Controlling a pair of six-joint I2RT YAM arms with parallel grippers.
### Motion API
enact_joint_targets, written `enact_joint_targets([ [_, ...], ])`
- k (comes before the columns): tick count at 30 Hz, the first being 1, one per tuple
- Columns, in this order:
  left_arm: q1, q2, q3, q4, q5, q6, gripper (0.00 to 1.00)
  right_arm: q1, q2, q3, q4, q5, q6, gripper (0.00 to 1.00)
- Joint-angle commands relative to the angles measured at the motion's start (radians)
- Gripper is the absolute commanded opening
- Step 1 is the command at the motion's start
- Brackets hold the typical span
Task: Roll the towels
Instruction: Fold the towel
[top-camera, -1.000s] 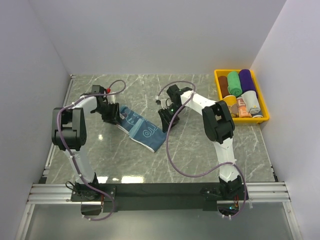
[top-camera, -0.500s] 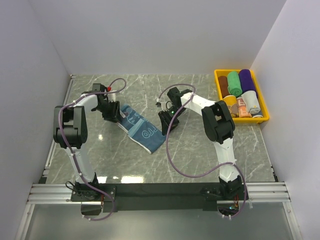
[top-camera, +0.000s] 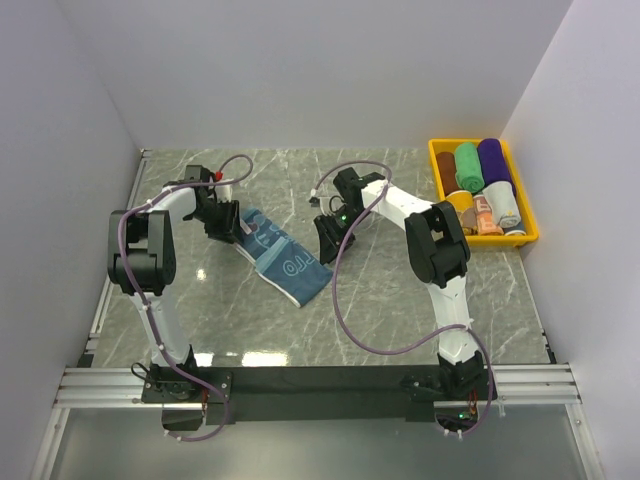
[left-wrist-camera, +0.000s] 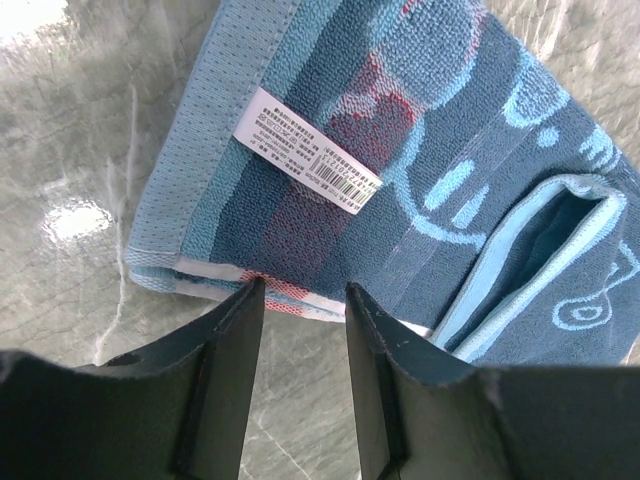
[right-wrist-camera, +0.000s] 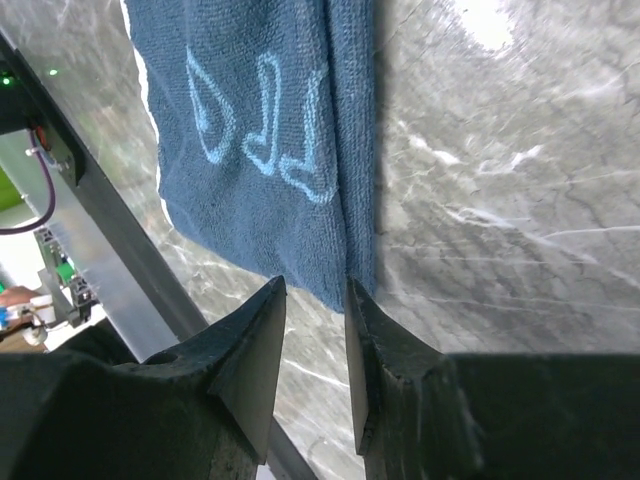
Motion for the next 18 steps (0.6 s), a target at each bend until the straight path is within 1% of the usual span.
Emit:
enact_joint_targets([
  [1, 0.003, 0.032, 0.026, 0.014, -0.031, 0.016, 0.45, 0.012, -0.009, 0.015, -0.032, -0.029, -0.016, 0.37],
  [14, 0.003, 0.038, 0.027, 0.018, -0.033, 0.016, 0.45, 0.027, 0.004, -0.048, -0.012, -0.019, -0.022, 0.36],
  [17, 0.003, 0.041, 0.027, 0.020, -0.033, 0.015, 0.45, 0.028, 0.008, -0.051, -0.012, -0.017, -0.022, 0.29],
  [18, 0.003, 0.041, 0.027, 0.021, -0.033, 0.015, 0.44, 0.028, 0.005, -0.054, -0.012, -0.014, -0.023, 0.22],
])
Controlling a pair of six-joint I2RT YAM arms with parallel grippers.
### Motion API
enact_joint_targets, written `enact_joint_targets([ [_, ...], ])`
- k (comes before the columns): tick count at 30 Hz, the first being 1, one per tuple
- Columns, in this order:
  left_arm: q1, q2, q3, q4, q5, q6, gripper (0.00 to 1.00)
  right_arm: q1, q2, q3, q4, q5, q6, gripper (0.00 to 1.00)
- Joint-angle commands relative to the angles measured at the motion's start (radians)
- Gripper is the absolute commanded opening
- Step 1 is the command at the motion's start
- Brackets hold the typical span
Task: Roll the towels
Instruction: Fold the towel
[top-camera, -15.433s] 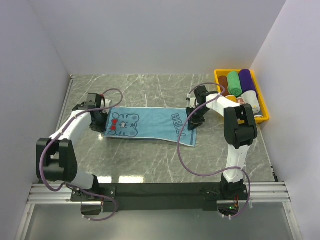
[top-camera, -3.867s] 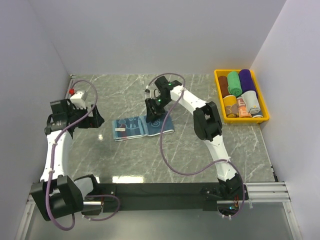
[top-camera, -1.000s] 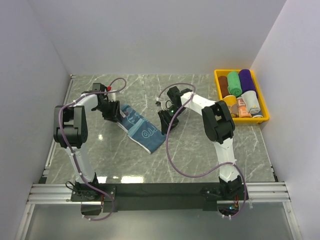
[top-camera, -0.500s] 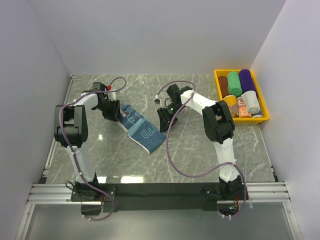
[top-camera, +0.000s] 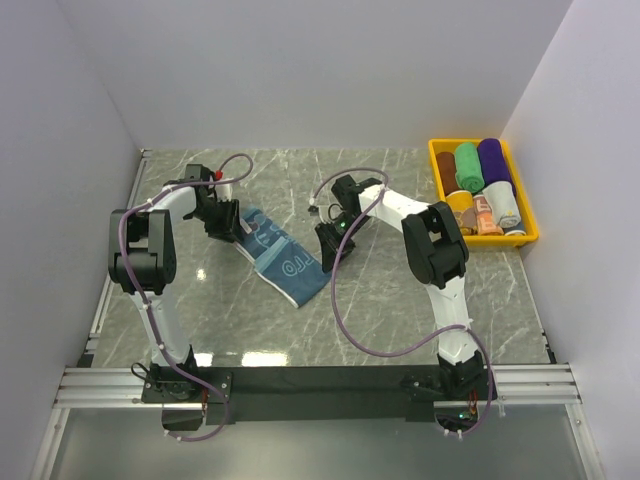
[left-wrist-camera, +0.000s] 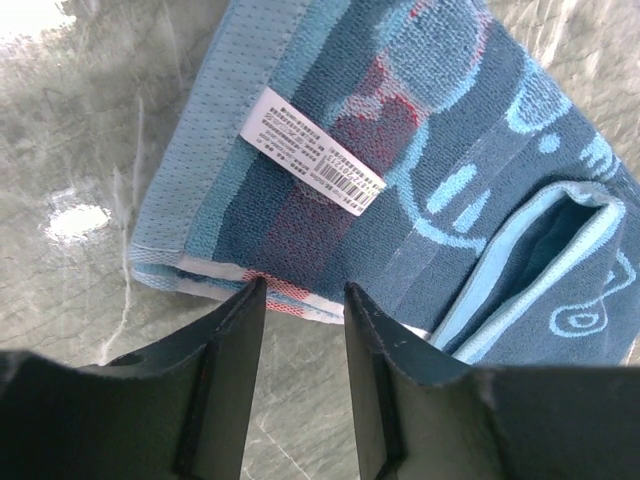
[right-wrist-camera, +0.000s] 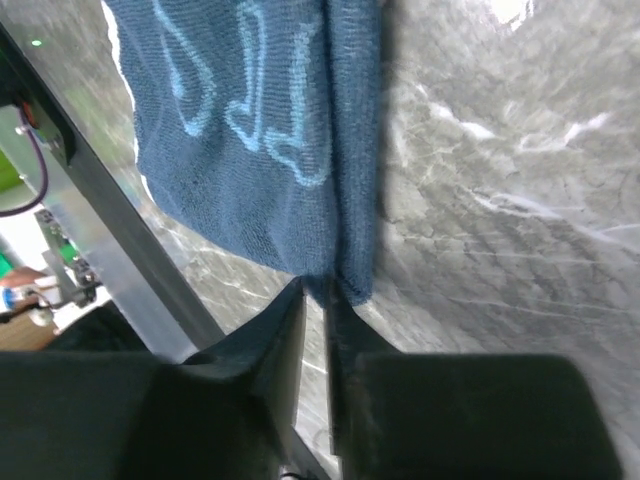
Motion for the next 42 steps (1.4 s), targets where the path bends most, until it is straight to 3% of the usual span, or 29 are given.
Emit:
enact_joint_targets([
  [1, 0.002, 0.033, 0.012, 0.027, -0.034, 0.015, 0.43, 0.007, 0.005, -0.014, 0.001, -0.012, -0.010, 0.18],
  [4, 0.002, 0.039, 0.018, 0.028, -0.034, 0.015, 0.40, 0.006, -0.004, -0.035, 0.003, -0.002, -0.015, 0.01],
  [5, 0.002, 0.042, 0.021, 0.028, -0.034, 0.015, 0.38, 0.007, -0.008, -0.043, 0.004, 0.003, -0.013, 0.00],
  [22, 0.002, 0.053, 0.044, 0.021, -0.040, 0.015, 0.36, 0.006, -0.061, -0.141, 0.056, -0.008, 0.011, 0.00],
  [29, -0.005, 0.112, 0.136, -0.001, -0.011, 0.053, 0.33, 0.017, -0.069, -0.187, 0.070, -0.073, 0.031, 0.00],
  [35, -0.045, 0.177, 0.249, -0.024, 0.012, 0.085, 0.33, 0.027, -0.116, -0.247, 0.138, -0.144, 0.089, 0.11],
  [39, -0.082, 0.241, 0.340, -0.062, 0.037, 0.098, 0.39, 0.027, -0.136, -0.267, 0.139, -0.159, 0.093, 0.24],
  [42, -0.088, 0.255, 0.407, -0.087, 0.078, 0.109, 0.46, 0.015, -0.181, -0.285, 0.144, -0.163, 0.103, 0.27],
])
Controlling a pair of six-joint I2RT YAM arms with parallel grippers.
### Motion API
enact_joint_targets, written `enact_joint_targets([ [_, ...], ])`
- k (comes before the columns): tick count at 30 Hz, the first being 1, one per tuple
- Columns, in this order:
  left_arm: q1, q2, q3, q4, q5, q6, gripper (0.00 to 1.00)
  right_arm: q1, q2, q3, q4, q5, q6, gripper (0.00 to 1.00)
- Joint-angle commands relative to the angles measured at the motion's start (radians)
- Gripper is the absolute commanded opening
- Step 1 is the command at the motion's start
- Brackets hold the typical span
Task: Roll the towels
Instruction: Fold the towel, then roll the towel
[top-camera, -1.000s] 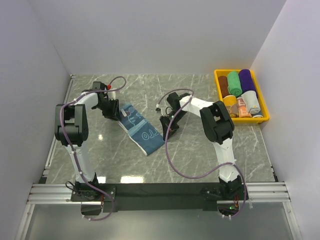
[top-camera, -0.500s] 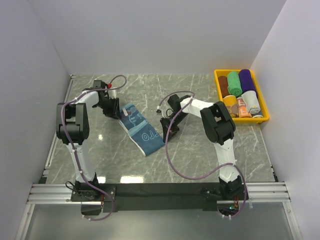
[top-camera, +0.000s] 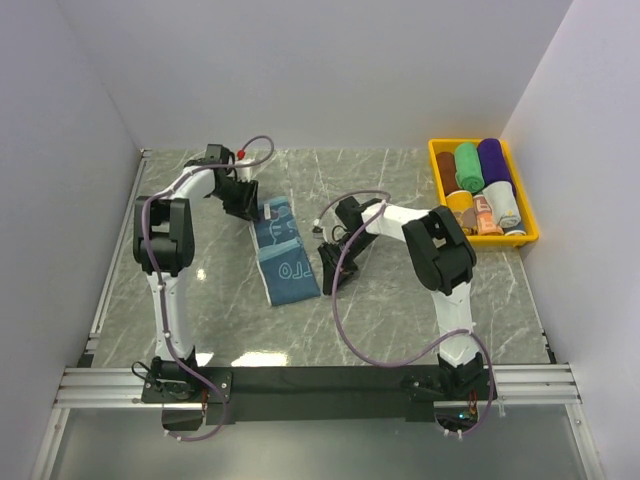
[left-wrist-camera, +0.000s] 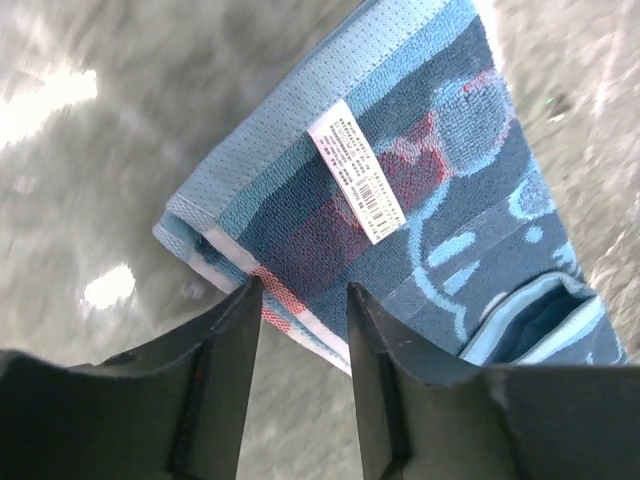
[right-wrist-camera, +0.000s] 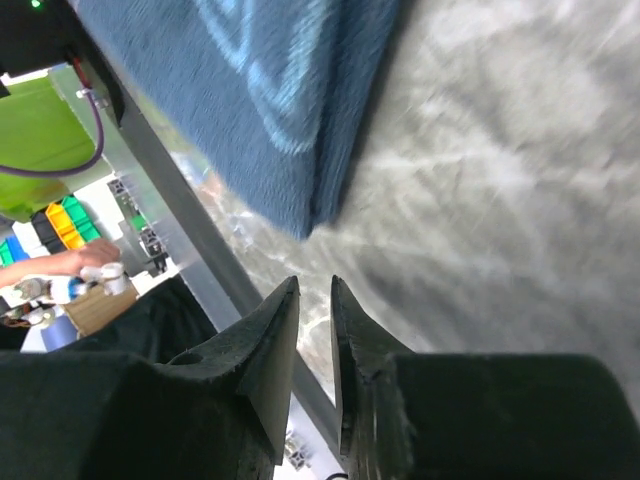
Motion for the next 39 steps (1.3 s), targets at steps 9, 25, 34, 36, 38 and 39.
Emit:
enact_joint_targets([
  [9, -0.004, -0.319, -0.147, 0.137, 0.215, 0.113, 0.57, -0.121, -0.221, 0.070, 0.106, 0.016, 0.070, 0.32],
  [25, -0.173, -1.093, -0.920, 0.241, 0.082, 0.586, 0.64, 0.058, 0.073, 0.474, 0.194, -0.056, 0.231, 0.35],
  [34, -0.533, -1.061, -1.043, 0.364, -0.149, 0.625, 0.55, 0.052, 0.208, 0.423, 0.246, 0.050, 0.234, 0.27],
  [36, -0.607, -1.026, -1.059, 0.408, -0.184, 0.630, 0.53, 0.049, 0.233, 0.422, 0.236, 0.064, 0.232, 0.25],
  [38, -0.660, -0.981, -1.083, 0.456, -0.230, 0.654, 0.53, 0.049, 0.240, 0.408, 0.239, 0.067, 0.234, 0.24],
  [39, -0.670, -0.963, -1.088, 0.471, -0.242, 0.662, 0.52, 0.051, 0.242, 0.405, 0.242, 0.070, 0.234, 0.24],
])
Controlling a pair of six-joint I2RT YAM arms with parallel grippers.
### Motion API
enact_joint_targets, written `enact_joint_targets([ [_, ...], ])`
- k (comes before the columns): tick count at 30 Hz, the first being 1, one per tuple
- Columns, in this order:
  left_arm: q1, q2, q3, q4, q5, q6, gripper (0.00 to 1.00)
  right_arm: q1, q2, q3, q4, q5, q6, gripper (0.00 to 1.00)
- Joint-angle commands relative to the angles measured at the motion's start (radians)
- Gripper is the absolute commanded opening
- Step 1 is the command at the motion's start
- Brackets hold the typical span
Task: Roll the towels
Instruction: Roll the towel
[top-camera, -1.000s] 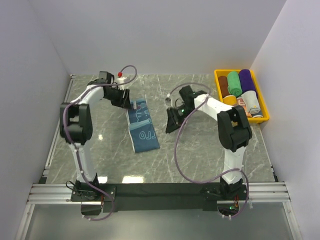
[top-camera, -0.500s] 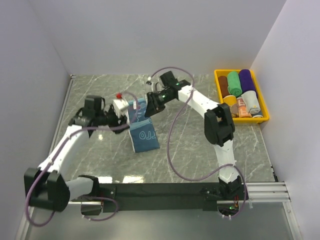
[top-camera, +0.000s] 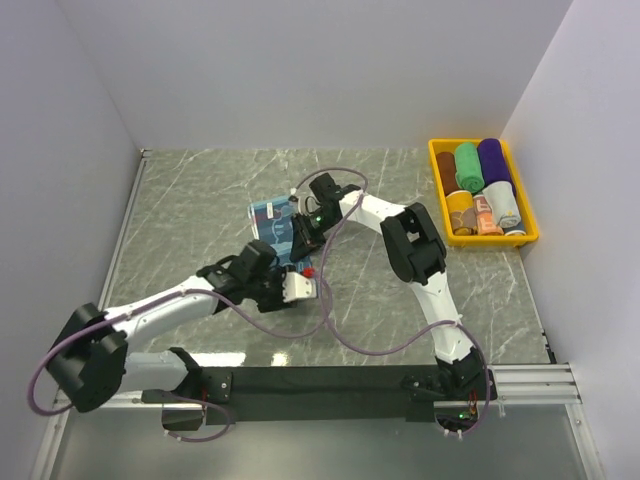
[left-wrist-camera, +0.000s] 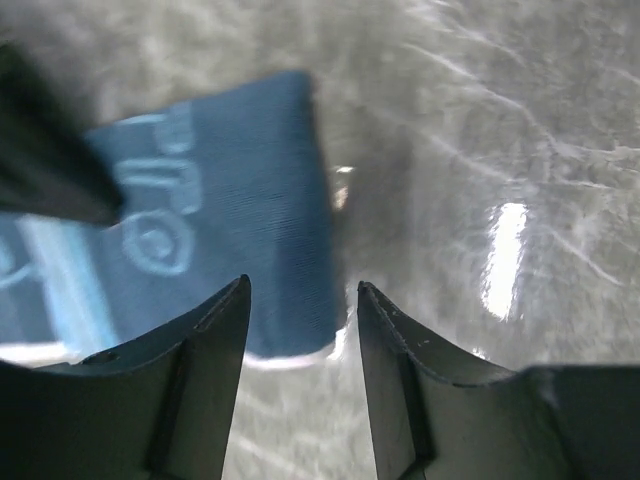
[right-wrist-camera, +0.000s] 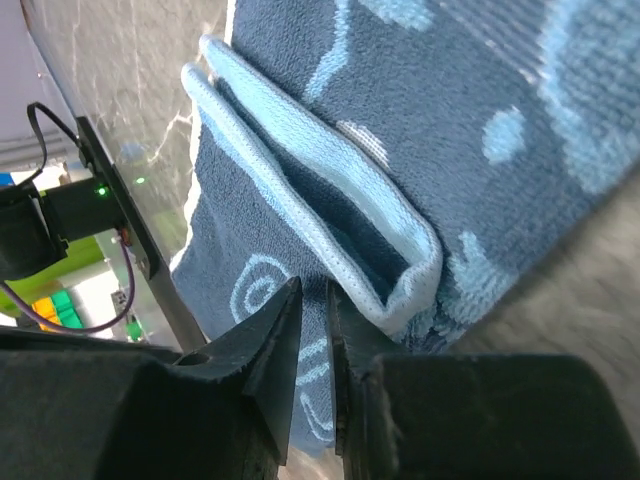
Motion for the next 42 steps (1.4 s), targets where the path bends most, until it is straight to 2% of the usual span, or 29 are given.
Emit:
enact_joint_targets([
  [1, -0.051, 0.082, -0.029, 0.110, -0.093, 0.060, 0.53, -0.007, 0.003, -0.011, 0.034, 0.037, 0.000, 0.24],
  [7, -0.055, 0.202, -0.046, 0.165, -0.136, 0.057, 0.48, -0.008, -0.005, -0.028, 0.028, 0.045, -0.007, 0.23],
  [10, -0.056, 0.246, -0.047, 0.170, -0.141, 0.036, 0.40, -0.013, -0.013, -0.048, 0.021, 0.047, -0.021, 0.23],
  [15, -0.055, 0.204, -0.035, 0.064, -0.055, 0.010, 0.11, -0.022, -0.033, -0.085, 0.015, 0.039, -0.040, 0.22],
  [17, -0.056, 0.159, -0.017, -0.047, 0.044, 0.017, 0.02, -0.024, -0.059, -0.114, 0.015, 0.027, -0.050, 0.22],
  [21, -0.045, 0.124, 0.060, -0.213, 0.189, -0.022, 0.00, -0.022, -0.131, -0.189, 0.019, -0.002, -0.063, 0.22],
  [22, -0.030, 0.124, 0.077, -0.241, 0.263, -0.033, 0.01, -0.024, -0.146, -0.218, 0.018, -0.005, -0.070, 0.22],
  [26, 0.074, 0.146, 0.173, -0.344, 0.394, -0.059, 0.01, -0.022, -0.208, -0.264, 0.015, -0.016, -0.087, 0.22],
  [36, 0.226, 0.285, 0.383, -0.422, 0.482, -0.068, 0.01, -0.030, -0.240, -0.231, -0.056, -0.019, -0.139, 0.23],
  [39, 0.272, 0.341, 0.442, -0.453, 0.494, -0.049, 0.02, -0.068, -0.263, -0.187, -0.067, 0.004, -0.126, 0.25],
  [42, 0.309, 0.401, 0.496, -0.473, 0.499, -0.026, 0.02, -0.118, -0.280, -0.134, -0.073, 0.021, -0.112, 0.34],
])
